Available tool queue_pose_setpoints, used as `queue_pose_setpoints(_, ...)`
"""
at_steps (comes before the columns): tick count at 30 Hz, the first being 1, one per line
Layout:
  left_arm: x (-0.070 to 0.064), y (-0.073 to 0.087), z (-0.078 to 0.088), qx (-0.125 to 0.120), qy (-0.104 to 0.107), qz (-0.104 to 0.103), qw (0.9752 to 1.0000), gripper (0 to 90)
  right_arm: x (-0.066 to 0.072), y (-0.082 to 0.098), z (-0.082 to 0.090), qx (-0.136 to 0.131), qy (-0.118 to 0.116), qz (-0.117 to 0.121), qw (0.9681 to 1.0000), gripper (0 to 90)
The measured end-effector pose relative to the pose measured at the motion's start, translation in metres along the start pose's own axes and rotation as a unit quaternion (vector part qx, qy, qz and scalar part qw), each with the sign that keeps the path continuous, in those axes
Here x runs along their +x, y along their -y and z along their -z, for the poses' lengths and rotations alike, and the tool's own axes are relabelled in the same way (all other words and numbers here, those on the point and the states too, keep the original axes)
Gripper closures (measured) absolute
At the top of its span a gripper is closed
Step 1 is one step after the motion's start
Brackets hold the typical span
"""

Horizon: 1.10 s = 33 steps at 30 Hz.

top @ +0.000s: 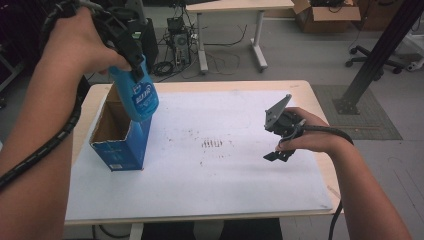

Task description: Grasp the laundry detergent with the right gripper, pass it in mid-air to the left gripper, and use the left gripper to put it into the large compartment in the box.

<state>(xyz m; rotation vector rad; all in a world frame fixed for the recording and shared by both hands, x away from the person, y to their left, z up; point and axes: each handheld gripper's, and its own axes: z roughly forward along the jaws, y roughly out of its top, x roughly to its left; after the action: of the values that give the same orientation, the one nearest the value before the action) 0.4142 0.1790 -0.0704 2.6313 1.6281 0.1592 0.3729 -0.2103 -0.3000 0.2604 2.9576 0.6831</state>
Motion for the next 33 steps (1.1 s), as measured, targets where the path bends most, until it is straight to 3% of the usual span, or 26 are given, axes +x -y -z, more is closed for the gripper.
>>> queue_pose_setpoints(7,0.022,0.007,0.01,0.005,-0.004,0.08,0.9968,38.3,0.001,-0.003,-0.002,-0.001,0.001,0.0,1.0,3.2)
queue_pose_setpoints(14,0.039,0.013,0.012,0.006,-0.01,0.148,0.9889,38.4,0.001,-0.006,-0.002,-0.001,0.002,0.002,1.0,3.2)
queue_pose_setpoints(20,0.049,0.018,0.009,0.002,-0.012,0.176,0.9843,38.3,0.002,-0.008,-0.004,0.0,0.002,0.002,1.0,3.2)
queue_pose_setpoints(33,0.063,0.021,-0.007,-0.002,-0.019,0.198,0.98,38.3,0.002,-0.007,-0.005,0.003,0.001,-0.002,1.0,3.2)
